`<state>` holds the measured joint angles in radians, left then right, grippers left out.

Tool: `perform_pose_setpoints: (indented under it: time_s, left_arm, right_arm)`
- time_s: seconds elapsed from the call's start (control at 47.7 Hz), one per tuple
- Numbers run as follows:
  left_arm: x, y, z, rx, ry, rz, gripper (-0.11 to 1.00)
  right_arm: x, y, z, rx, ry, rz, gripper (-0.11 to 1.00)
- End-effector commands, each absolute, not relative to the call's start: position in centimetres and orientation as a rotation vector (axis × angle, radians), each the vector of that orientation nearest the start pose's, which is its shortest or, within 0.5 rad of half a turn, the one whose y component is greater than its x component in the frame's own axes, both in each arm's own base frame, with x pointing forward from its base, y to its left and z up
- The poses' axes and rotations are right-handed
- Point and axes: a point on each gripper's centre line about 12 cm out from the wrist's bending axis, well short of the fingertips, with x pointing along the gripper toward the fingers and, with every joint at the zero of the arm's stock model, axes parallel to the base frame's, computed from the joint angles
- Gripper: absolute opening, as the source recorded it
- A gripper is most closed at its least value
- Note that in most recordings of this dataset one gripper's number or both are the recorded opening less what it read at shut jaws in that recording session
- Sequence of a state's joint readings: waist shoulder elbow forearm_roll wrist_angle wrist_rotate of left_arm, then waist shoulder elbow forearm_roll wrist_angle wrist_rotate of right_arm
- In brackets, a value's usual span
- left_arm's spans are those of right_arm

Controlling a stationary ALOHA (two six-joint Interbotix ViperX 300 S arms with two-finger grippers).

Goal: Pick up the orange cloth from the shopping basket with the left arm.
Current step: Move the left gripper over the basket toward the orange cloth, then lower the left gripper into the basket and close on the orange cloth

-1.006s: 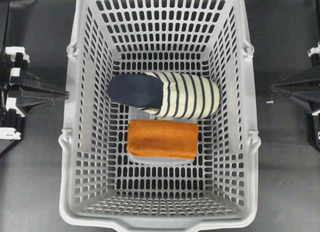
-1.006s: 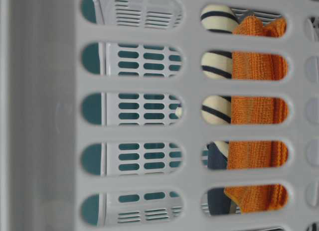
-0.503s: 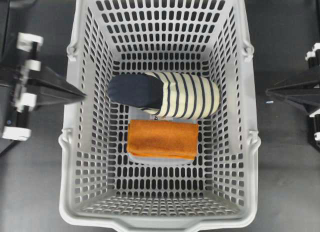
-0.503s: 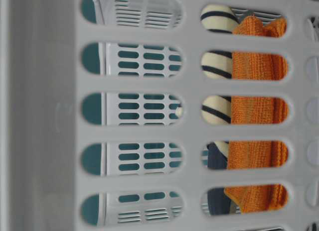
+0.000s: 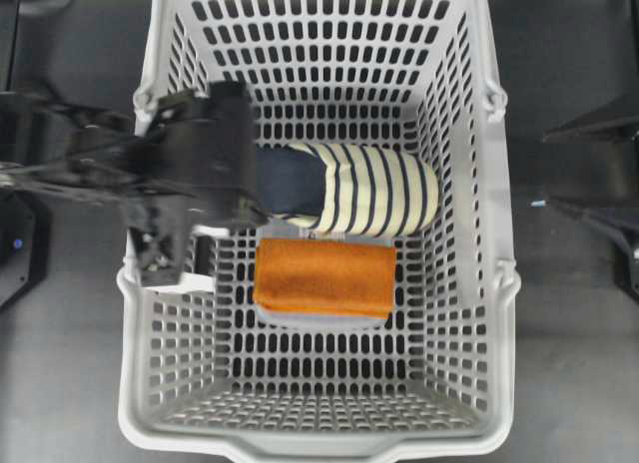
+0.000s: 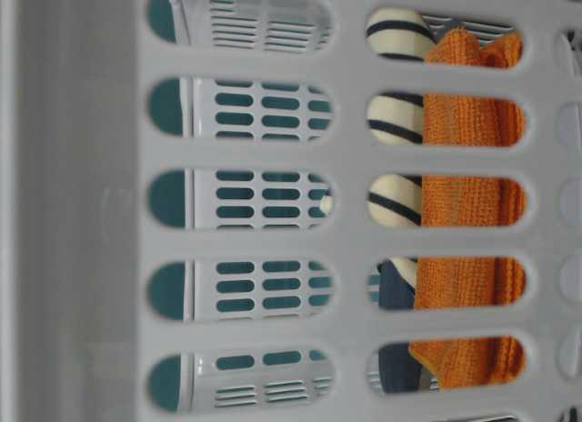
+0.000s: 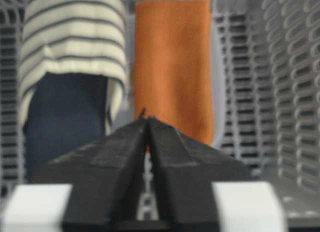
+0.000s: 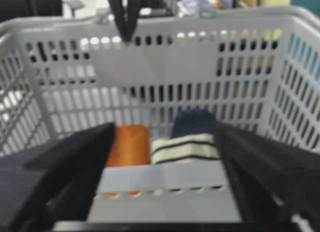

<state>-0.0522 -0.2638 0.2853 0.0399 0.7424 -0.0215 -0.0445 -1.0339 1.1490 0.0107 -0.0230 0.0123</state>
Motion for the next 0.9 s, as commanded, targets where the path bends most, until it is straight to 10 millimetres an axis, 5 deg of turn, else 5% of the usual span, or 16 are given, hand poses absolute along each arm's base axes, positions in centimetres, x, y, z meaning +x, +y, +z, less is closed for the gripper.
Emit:
perform_pose_setpoints:
  time_s: [0.0, 0.168, 0.273, 0.503, 0.881]
  left_arm:
    - [37.9, -1.2, 35.0, 0.035, 0.798, -0.011, 0.17]
    - [40.4, -1.8, 32.7, 0.035, 0.898, -0.018, 0.67]
    - [42.1, -2.5, 30.8, 0.044, 0.956, -0.029, 0.88]
    - [44.6, -4.1, 27.5, 0.06, 1.025, -0.054, 0.84]
    - [45.7, -4.7, 21.5, 0.057, 1.154, -0.051, 0.84]
  right_arm:
    - [19.0, -0.9, 29.5, 0.026, 0.081, -0.047, 0.8]
    - [19.0, -0.9, 29.3, 0.025, 0.087, -0.05, 0.75]
    - [19.0, -1.0, 29.3, 0.027, 0.088, -0.055, 0.75]
    - [18.9, -1.3, 29.3, 0.029, 0.085, -0.067, 0.75]
    - [18.9, -1.3, 28.9, 0.029, 0.094, -0.069, 0.75]
